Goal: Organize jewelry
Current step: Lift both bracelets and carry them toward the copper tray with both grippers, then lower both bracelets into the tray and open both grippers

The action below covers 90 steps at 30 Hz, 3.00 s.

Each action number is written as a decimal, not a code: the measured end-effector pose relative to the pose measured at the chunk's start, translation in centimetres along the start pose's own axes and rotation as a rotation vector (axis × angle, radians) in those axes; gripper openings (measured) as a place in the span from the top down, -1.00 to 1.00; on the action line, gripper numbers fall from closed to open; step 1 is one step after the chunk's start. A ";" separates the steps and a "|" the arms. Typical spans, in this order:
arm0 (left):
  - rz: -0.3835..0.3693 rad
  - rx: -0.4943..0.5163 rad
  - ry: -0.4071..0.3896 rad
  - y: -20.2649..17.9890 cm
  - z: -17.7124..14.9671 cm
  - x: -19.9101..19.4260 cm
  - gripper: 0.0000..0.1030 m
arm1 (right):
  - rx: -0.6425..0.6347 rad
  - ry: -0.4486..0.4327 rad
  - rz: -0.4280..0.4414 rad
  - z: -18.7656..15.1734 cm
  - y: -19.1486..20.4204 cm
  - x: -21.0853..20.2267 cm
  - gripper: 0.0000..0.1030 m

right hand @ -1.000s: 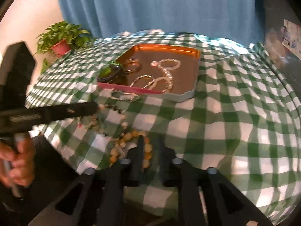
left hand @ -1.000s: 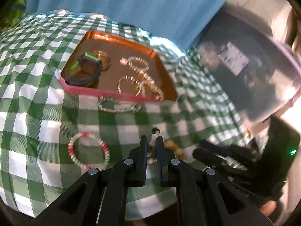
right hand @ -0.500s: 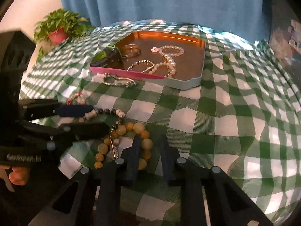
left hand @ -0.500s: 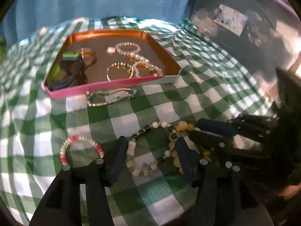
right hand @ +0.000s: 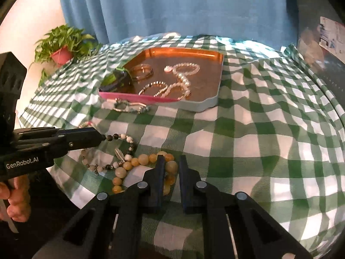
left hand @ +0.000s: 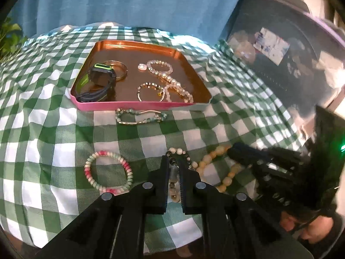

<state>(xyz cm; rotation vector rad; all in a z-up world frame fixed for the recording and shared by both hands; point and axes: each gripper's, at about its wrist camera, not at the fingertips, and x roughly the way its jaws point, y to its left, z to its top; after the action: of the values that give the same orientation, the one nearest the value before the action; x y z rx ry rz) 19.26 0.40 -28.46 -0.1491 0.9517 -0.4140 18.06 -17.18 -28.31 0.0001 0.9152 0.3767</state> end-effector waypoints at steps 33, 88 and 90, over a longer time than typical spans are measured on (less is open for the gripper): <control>-0.015 0.096 -0.196 -6.3 6.3 -12.6 0.83 | 0.098 -0.227 -0.020 6.0 0.3 -12.2 0.79; 0.170 0.030 0.026 5.5 16.0 10.2 0.80 | 0.112 0.049 -0.013 14.3 -5.3 11.0 0.78; 0.200 0.024 0.021 5.6 15.6 9.7 0.63 | 0.107 0.045 -0.013 14.3 -5.1 10.6 0.69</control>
<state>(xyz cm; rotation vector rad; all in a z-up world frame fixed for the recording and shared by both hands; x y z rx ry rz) 38.47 0.64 -28.53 -0.0268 0.9721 -0.2427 36.55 -16.33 -28.53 0.0843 0.9782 0.3165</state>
